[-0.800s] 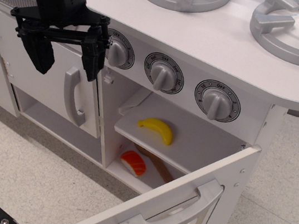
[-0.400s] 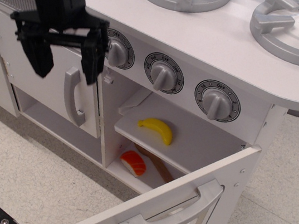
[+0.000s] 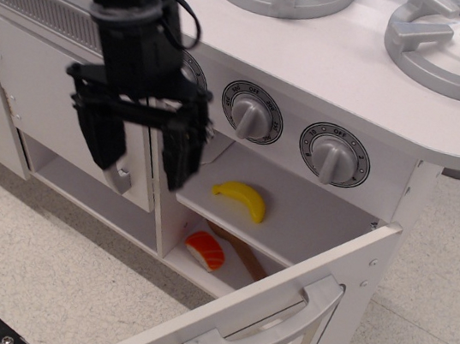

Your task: Close oven

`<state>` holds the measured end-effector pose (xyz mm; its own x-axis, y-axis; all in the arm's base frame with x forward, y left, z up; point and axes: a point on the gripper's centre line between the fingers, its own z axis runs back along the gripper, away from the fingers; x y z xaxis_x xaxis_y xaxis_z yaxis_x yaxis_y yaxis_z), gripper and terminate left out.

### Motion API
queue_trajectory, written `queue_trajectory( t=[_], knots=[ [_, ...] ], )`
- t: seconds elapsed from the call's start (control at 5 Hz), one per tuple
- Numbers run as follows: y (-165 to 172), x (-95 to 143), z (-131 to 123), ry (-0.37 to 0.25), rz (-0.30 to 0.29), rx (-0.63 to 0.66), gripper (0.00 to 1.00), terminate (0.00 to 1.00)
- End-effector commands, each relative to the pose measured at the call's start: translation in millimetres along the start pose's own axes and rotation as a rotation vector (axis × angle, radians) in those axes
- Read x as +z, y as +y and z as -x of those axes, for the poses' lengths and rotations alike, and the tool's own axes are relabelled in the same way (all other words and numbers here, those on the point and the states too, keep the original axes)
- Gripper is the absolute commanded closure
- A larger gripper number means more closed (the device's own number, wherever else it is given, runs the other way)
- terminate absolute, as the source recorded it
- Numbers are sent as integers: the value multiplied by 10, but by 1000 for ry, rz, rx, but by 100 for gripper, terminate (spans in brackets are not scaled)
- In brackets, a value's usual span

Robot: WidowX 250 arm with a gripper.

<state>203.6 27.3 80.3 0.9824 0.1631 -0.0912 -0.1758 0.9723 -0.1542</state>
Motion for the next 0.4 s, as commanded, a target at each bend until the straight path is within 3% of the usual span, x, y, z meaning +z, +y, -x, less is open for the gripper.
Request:
queue_trajectory(
  t=[0.0, 0.2],
  knots=[
    [-340, -323, 407, -37, -62, -296, 0, 0],
    [-438, -479, 497, -62, -79, -348, 0, 0]
  ],
)
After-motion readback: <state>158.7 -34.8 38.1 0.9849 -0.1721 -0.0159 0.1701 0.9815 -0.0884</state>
